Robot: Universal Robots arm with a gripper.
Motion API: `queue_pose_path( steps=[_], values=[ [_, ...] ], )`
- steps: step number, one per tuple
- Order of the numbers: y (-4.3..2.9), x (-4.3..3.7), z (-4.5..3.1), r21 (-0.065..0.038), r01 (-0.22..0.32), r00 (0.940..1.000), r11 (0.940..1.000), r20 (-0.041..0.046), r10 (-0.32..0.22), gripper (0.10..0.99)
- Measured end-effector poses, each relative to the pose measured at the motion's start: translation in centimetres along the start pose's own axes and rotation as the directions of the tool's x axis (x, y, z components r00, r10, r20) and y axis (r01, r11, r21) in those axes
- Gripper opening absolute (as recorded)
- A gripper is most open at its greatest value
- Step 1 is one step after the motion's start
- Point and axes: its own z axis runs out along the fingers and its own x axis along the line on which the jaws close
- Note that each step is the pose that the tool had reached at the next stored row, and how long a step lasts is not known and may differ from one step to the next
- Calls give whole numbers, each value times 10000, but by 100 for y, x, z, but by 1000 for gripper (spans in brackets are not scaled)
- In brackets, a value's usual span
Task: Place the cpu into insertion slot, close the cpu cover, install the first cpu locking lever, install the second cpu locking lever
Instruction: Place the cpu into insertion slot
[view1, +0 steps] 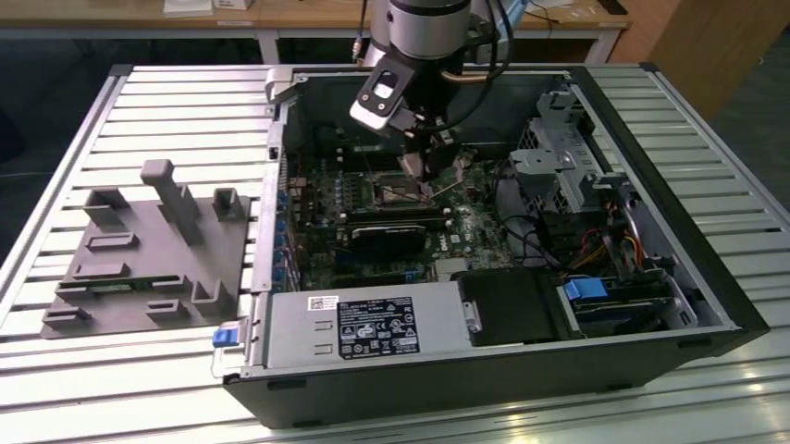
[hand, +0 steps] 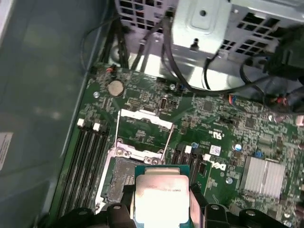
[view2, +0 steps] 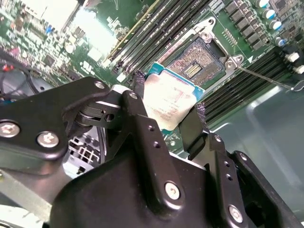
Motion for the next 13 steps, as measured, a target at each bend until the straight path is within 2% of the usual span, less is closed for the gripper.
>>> queue_pose_path(
  steps=[6, 7, 10, 13],
  values=[
    [-1, 2, 6, -4, -20, 10000, 10000, 3, 20, 537],
    [-2, 3, 8, 5, -52, 10000, 10000, 43, 52, 537],
    [-6, 12, 26, 48, -106, 9996, 9999, 247, 105, 537],
    [-13, 39, 55, 103, -138, 9993, 9999, 344, 134, 537]
  ],
)
